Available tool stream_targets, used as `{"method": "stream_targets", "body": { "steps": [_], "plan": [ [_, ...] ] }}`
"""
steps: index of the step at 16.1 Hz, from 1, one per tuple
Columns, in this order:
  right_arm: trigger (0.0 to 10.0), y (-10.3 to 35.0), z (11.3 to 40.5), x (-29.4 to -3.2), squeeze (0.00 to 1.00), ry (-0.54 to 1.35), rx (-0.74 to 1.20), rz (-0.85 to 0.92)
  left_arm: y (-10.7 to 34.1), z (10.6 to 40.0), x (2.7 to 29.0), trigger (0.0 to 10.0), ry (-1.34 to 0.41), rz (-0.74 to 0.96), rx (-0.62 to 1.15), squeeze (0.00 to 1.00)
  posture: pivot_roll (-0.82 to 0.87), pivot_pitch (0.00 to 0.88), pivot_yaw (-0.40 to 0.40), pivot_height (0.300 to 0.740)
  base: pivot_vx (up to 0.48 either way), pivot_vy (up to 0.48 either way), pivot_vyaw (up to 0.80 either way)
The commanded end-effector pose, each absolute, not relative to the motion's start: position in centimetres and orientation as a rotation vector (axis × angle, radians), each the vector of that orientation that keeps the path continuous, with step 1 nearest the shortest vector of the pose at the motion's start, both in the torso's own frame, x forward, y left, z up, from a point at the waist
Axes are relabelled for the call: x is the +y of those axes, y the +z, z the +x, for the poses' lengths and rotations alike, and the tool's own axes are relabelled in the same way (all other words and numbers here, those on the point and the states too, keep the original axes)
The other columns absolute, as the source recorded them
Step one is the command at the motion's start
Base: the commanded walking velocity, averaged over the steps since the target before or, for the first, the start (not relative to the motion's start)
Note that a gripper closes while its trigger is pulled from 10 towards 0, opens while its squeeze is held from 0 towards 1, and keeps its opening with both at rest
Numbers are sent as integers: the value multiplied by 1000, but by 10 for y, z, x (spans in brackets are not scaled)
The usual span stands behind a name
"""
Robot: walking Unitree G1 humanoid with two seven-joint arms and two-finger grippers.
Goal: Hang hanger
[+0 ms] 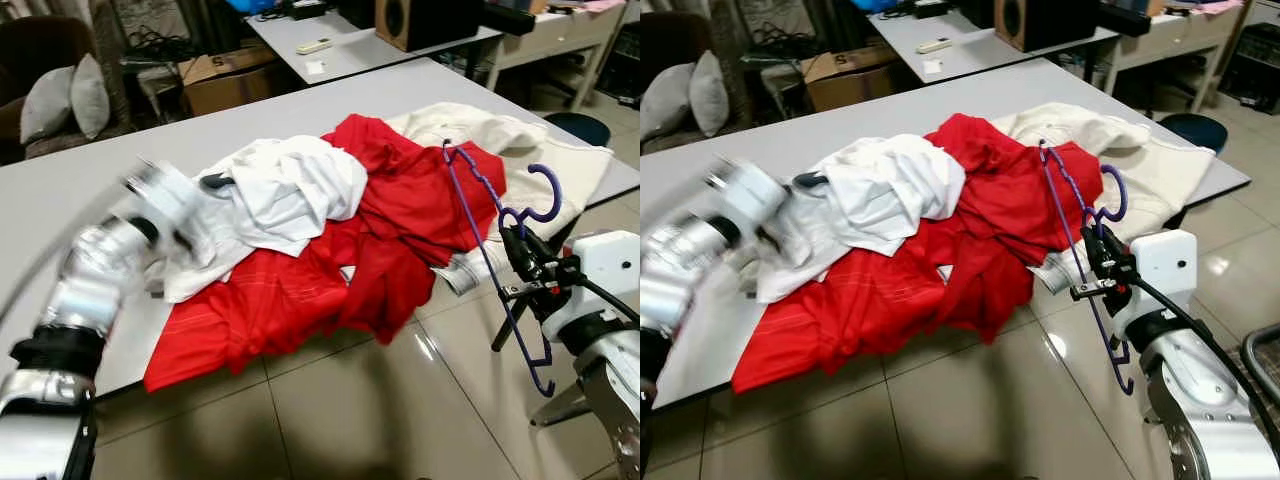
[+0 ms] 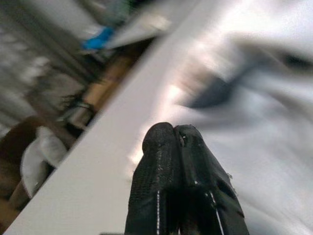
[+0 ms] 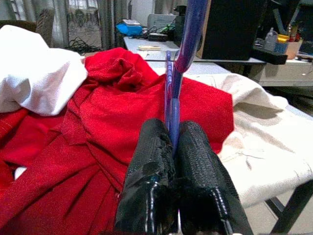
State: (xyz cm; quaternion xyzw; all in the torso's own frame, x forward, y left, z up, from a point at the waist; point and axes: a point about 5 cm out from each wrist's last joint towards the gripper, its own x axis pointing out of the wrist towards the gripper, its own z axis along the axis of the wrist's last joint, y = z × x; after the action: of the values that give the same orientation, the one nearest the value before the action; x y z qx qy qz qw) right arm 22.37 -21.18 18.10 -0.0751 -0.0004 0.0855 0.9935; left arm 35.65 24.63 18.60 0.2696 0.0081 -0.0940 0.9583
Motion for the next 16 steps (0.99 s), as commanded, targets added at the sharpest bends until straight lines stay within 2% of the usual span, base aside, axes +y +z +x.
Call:
{"method": "stream_targets", "body": {
  "steps": [1, 2, 3, 4, 5, 6, 7, 8, 10, 11, 16],
  "plan": [
    [10000, 185, 226, -207, 0, 196, -26, -147, 209, 360, 247, 0, -140, 491, -80, 0, -101, 0, 107, 740, 0, 0, 0],
    [10000, 185, 227, -207, 0, 201, -26, -147, 217, 362, 246, 0, -138, 462, -116, 0, -98, 0, 105, 740, 0, 0, 0],
    [10000, 184, 227, -206, 0, 204, -25, -146, 208, 359, 239, 0, -245, 503, -45, 0, -95, 0, 105, 740, 0, 0, 0],
    [10000, 184, 226, -206, 0, 206, -22, -146, 185, 349, 230, 10000, -426, 582, 103, 0, -97, 0, 108, 740, 0, 0, 0],
    [10000, 183, 226, -206, 0, 207, -21, -145, 167, 338, 222, 10000, -560, 572, 189, 0, -100, 0, 113, 740, 0, 0, 0],
    [10000, 183, 226, -206, 0, 206, -20, -146, 162, 335, 220, 10000, -564, 572, 202, 957, -100, 0, 113, 740, 0, 0, 0],
    [10000, 183, 225, -206, 0, 204, -21, -145, 150, 326, 212, 10000, -653, 580, 265, 1000, -104, 0, 117, 740, 0, 0, 0],
    [10000, 183, 225, -206, 0, 205, -21, -144, 142, 321, 208, 10000, -687, 599, 299, 1000, -104, 0, 118, 740, 0, 0, 0],
    [10000, 183, 225, -206, 0, 206, -21, -143, 137, 320, 207, 10000, -688, 642, 320, 1000, -102, 0, 115, 740, 0, 0, 0],
    [10000, 182, 226, -204, 0, 215, -18, -143, 135, 327, 209, 10000, -594, 727, 312, 1000, -101, 0, 113, 740, 0, 0, 0],
    [10000, 170, 224, -191, 0, 310, 45, -239, 140, 343, 203, 10000, -399, 735, 195, 1000, -103, 0, 100, 740, 0, 0, 0]
  ]
}}
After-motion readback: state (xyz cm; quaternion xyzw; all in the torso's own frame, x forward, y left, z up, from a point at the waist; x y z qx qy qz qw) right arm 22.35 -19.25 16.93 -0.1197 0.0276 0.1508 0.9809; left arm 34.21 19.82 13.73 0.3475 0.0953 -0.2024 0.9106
